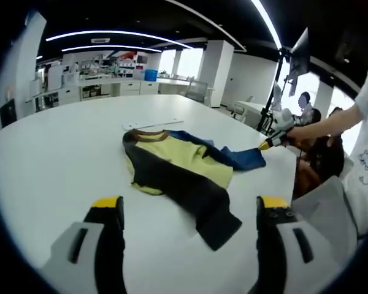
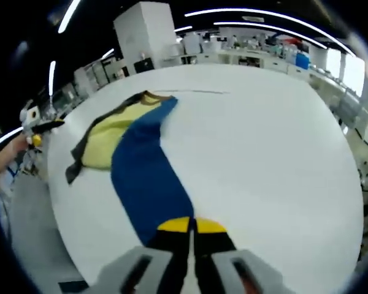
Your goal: Fold the garment on the visible template until the final outline fits inside the template.
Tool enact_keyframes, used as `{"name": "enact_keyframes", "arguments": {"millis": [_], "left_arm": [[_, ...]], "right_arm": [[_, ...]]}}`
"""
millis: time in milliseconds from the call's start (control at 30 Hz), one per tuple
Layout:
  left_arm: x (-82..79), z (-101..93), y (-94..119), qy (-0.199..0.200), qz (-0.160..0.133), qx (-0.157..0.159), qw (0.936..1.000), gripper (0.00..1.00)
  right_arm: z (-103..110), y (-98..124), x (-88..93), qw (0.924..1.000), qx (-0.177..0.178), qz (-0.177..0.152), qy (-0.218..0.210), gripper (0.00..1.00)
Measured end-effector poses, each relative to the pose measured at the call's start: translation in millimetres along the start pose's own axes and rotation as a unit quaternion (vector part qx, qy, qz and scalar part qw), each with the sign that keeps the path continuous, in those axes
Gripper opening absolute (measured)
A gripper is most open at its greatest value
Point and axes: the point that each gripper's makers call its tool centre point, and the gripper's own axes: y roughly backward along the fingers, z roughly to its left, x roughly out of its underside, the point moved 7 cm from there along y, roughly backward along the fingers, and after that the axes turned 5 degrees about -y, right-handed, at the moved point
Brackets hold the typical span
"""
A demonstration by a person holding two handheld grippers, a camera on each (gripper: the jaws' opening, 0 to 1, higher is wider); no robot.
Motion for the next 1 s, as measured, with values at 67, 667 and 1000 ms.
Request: {"name": "enact_keyframes", "arguments": {"millis": [67, 667, 1000], "left_arm": [[0.9, 4.5, 0.1, 0.002, 0.001, -0.003, 1.0000, 0.86], [-0.2, 29.6, 1.3, 0.014, 0.004, -0.035, 0.9993, 0.87], [-1.2, 40.4, 2.0, 0.028, -0.002, -0.060, 0.9978, 0.87]], "right_arm": [[-6.9, 1.2, -5.1, 1.0000, 0.007, 0.001, 0.002, 0.00], [-75.0, 6.0, -52.1, 0.9970, 0.077, 0.012, 0.004, 0.00], [-111.5, 7.1, -71.4, 0.9933, 0.114, 0.013, -0.013, 0.00]]}}
